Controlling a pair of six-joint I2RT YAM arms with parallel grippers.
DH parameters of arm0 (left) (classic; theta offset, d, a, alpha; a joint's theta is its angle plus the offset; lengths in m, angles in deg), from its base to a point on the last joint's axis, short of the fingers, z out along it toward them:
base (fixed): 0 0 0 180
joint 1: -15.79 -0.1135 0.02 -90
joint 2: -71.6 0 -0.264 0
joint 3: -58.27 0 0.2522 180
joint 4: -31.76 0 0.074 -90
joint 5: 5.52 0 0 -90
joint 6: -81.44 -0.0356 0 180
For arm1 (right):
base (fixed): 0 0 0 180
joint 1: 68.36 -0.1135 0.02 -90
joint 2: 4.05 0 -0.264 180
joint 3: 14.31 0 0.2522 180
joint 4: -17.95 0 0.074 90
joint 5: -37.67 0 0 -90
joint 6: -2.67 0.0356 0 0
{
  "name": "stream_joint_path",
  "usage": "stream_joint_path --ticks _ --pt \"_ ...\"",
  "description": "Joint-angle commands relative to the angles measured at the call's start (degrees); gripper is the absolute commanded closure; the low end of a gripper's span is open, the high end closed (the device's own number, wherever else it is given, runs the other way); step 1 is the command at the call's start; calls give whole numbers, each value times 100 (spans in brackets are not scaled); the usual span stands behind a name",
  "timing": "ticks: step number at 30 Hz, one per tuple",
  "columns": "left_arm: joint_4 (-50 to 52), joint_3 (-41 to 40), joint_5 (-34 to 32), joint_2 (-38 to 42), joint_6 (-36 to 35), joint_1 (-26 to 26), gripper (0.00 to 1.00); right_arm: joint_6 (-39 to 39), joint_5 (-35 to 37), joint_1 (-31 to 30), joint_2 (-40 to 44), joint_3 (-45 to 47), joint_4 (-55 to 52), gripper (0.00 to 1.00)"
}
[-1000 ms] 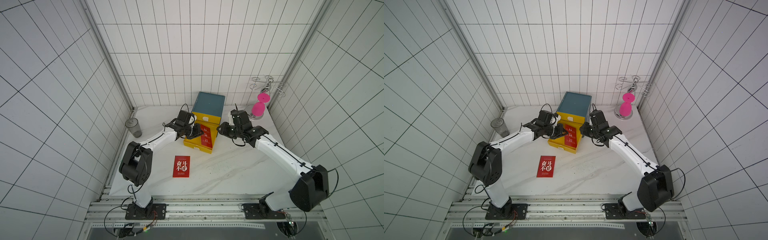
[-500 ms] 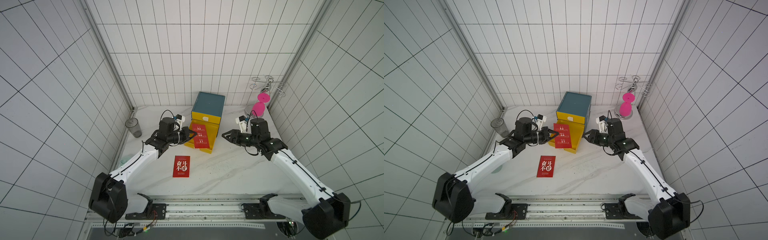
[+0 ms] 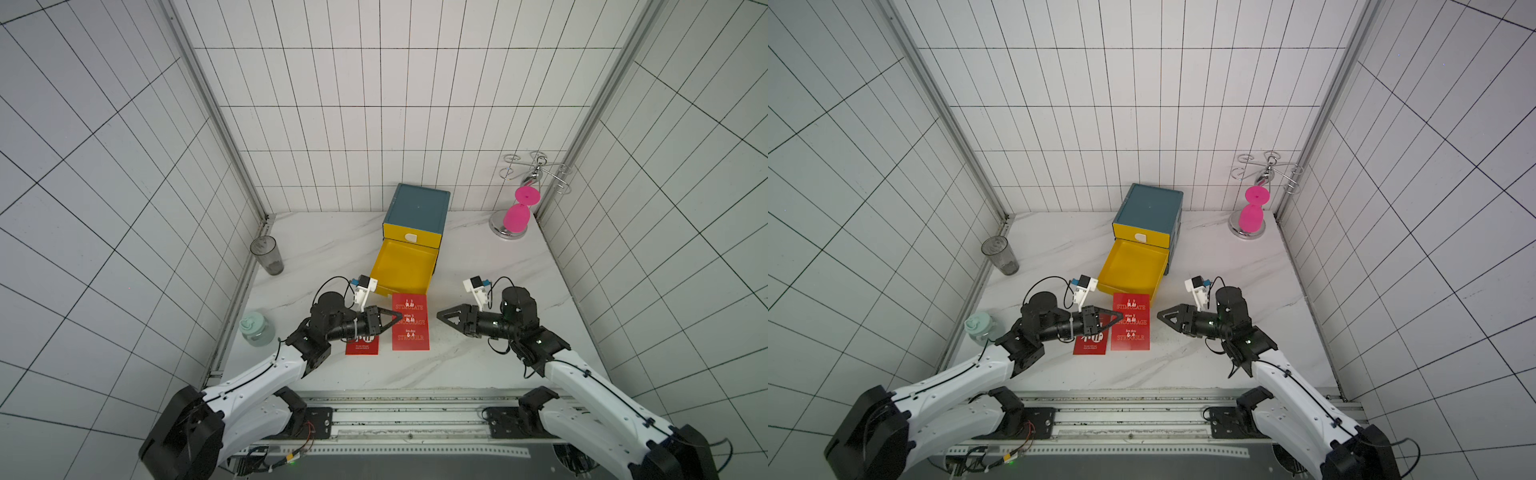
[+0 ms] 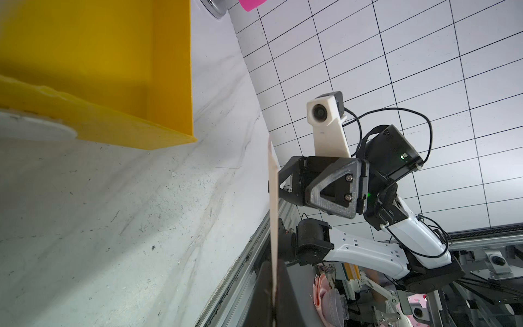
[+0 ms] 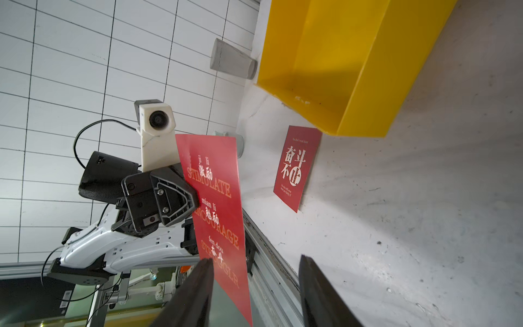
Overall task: Take the postcards out of the drawer
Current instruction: Place the postcard at the center of the board.
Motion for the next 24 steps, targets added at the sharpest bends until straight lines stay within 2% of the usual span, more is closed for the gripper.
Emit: stream_joint_path --ticks 1,8,16,24 --pt "-797 -191 -226 -10 292 52 100 381 226 -252 -5 324 840 49" --pt "-1513 -345 -294 -309 558 114 100 567 368 -573 -235 498 1247 53" --pt "-1810 -360 -336 -539 639 152 100 694 380 -737 -379 554 1516 58" --pt "-2015 -399 -425 -698 710 150 100 843 450 -837 -379 691 1662 74"
